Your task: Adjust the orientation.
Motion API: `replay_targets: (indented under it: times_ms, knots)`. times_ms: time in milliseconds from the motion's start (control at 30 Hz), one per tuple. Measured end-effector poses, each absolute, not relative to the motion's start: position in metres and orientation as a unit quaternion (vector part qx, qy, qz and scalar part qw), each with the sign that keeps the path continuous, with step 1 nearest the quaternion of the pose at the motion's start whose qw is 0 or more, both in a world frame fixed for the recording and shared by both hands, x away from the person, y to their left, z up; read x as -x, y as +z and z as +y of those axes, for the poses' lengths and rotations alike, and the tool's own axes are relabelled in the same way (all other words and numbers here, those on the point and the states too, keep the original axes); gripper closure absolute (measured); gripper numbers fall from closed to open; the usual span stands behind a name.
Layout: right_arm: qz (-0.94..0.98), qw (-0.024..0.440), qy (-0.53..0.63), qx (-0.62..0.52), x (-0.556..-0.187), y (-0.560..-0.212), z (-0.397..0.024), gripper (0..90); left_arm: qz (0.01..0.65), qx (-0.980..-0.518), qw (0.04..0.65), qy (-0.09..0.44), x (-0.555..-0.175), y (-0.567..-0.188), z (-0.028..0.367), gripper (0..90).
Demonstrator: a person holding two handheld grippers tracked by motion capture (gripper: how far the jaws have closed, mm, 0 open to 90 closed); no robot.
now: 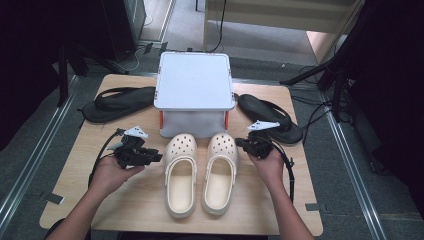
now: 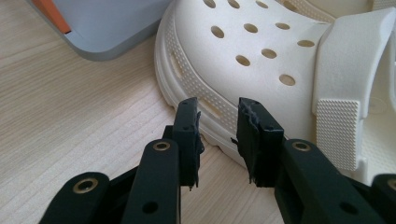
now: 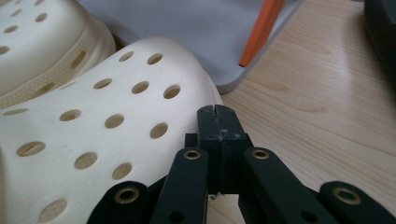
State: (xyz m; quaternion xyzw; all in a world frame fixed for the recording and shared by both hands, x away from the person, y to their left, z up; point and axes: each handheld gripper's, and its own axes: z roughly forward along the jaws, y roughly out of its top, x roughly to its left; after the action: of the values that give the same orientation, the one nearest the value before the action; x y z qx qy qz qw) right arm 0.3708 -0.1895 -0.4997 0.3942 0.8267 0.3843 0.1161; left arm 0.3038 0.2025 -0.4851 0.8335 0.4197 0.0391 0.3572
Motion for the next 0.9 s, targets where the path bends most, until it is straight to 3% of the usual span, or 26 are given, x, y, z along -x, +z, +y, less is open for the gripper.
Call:
replay_targets:
  times_ms: [167,467,667,900]
  knots:
    - [0.829,0.092,0.393,-0.387,-0.369,-0.502,-0.184,90.0,0.417,-0.835,0.356,0.04,-0.304,-0.485,0.201,69.6]
    - [0.834,0.094,0.374,-0.394,-0.351,-0.499,-0.187,90.0,0.415,-0.837,0.354,0.038,-0.304,-0.487,0.2,70.9]
    - [0.836,0.087,0.373,-0.393,-0.318,-0.498,-0.195,90.0,0.417,-0.839,0.348,0.031,-0.304,-0.492,0.2,75.7]
    - [0.848,0.076,0.359,-0.383,-0.314,-0.506,-0.188,90.0,0.424,-0.837,0.345,0.028,-0.309,-0.498,0.203,82.9]
